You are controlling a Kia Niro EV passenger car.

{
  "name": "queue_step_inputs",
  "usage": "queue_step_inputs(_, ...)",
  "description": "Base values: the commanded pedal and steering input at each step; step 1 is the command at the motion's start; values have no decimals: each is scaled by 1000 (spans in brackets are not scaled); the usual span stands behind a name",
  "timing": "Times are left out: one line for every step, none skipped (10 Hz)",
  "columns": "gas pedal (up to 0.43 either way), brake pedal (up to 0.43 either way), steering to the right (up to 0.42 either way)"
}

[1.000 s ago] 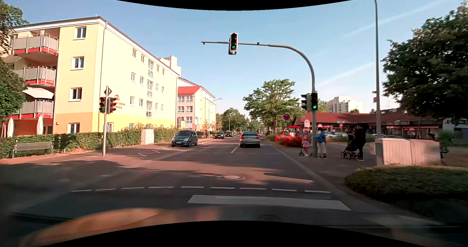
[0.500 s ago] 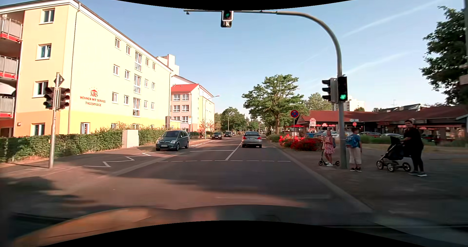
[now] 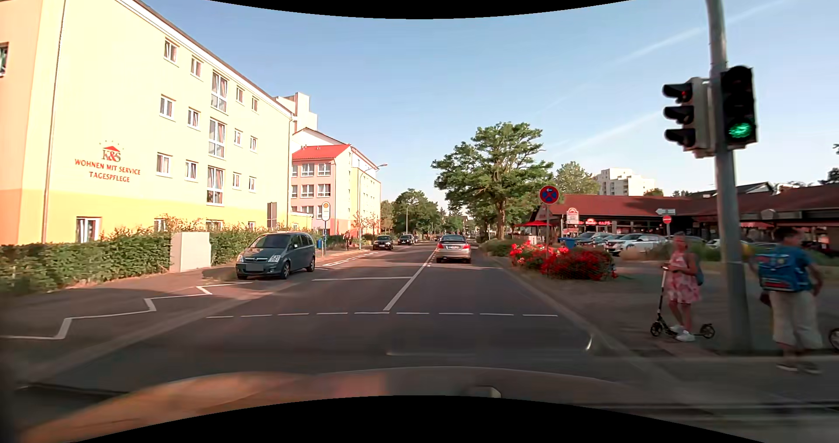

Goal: Follow the waypoints while adhering to traffic rules and regulations

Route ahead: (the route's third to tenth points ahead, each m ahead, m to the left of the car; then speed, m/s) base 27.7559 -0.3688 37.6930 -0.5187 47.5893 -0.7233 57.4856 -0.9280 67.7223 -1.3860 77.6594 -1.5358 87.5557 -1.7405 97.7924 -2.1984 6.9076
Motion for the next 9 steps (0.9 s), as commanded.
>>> queue_step_inputs(0, 0, 4)
queue_step_inputs(0, 0, 4)
queue_step_inputs(0, 0, 4)
queue_step_inputs(0, 0, 4)
queue_step_inputs(0, 0, 5)
queue_step_inputs(0, 0, 6)
queue_step_inputs(0, 0, 8)
queue_step_inputs(0, 0, 8)
queue_step_inputs(0, 0, 8)
